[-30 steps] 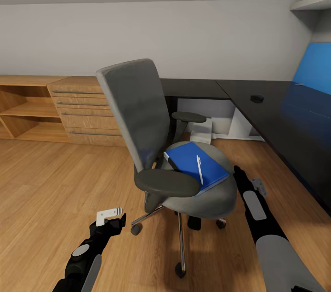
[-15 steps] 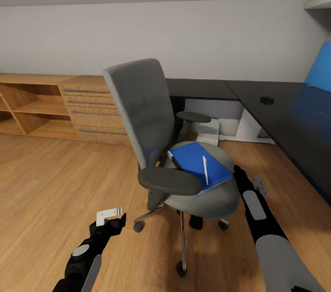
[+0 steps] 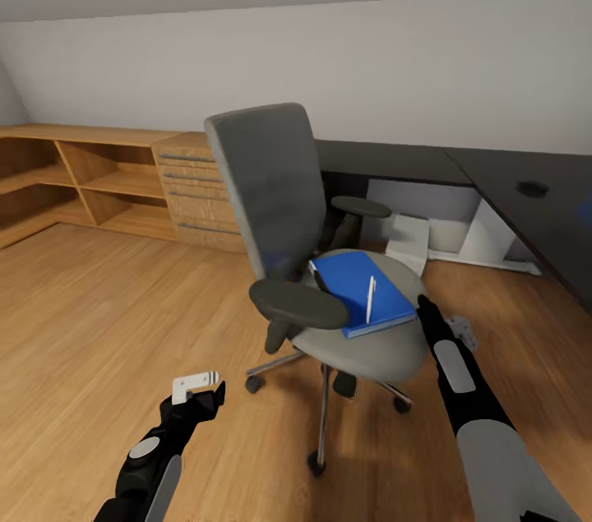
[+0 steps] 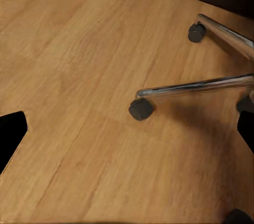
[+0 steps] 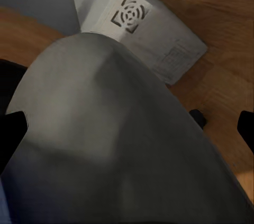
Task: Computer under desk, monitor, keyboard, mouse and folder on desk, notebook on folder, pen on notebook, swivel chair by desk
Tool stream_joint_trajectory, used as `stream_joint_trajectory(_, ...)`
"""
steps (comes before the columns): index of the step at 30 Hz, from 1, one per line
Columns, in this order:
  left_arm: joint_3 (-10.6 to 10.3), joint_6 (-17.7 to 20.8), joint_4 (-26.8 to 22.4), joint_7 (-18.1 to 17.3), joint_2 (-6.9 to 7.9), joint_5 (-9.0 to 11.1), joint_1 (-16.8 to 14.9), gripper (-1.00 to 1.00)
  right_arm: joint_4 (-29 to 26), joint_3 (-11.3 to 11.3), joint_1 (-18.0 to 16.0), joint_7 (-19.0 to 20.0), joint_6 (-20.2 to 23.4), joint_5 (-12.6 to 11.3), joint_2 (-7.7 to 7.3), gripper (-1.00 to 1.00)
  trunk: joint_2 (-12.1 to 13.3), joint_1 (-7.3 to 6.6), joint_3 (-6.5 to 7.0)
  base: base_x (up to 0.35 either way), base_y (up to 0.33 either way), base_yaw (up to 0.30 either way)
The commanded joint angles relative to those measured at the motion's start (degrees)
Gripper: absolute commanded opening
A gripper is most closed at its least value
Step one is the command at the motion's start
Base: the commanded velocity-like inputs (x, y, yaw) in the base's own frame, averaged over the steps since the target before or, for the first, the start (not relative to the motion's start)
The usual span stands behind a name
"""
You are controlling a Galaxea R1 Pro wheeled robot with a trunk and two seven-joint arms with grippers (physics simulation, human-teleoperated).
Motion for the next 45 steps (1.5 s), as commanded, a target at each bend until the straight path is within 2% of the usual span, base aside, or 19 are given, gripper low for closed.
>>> stream_joint_trajectory(1, -0.13, 0.23, -0.04, 0.54, 0.01, 0.6, -0.06, 1.0, 0.03, 0.09, 0.03, -0.18, 0.01, -1.15, 0.07, 1.0, -0.01, 0.0, -0.06, 0.0, 0.0, 0.278)
stream_joint_trajectory(21, -0.48, 0.34, 1.46, 0.57, -0.11, 0.6, -0.06, 1.0, -0.16, 0.11, 0.03, -0.09, 0.1, -1.07, -0.01, 1.0, -0.01, 0.0, -0.06, 0.047, 0.0, 0.278)
stream_joint_trajectory(26, -0.76, 0.22, 3.52, 0.62, -0.2, 0.54, -0.06, 1.0, -0.2, 0.11, 0.03, -0.09, 0.01, -1.02, -0.04, 1.0, -0.01, 0.0, -0.06, 0.0, 0.0, 0.262)
stream_joint_trajectory(31, -0.88, 0.06, 3.95, 0.64, -0.29, 0.47, -0.06, 1.0, -0.35, 0.11, 0.03, -0.09, -0.11, -0.86, -0.13, 1.0, -0.01, 0.0, -0.06, 0.0, 0.0, 0.066)
stream_joint_trajectory(40, -2.27, -0.01, 4.0, 0.64, -0.26, 0.45, -0.06, 1.0, -2.84, 0.03, 0.49, -0.17, -0.23, -0.63, -0.35, 1.0, -0.01, 0.0, -0.06, 0.0, 0.0, 0.005)
stream_joint_trajectory(41, -2.3, -0.01, 4.01, 0.62, -0.26, 0.47, -0.06, 1.0, -3.02, -0.01, 0.66, -0.18, -0.24, -0.61, -0.55, 1.0, -0.01, 0.0, -0.06, 0.0, 0.0, 0.0)
stream_joint_trajectory(45, -2.32, -0.01, 4.01, 0.63, -0.19, 0.51, -0.06, 1.0, -3.12, -0.06, 0.81, -0.25, -0.07, -0.83, -2.95, 1.0, -0.01, 0.0, -0.06, 0.0, 0.0, 0.0)
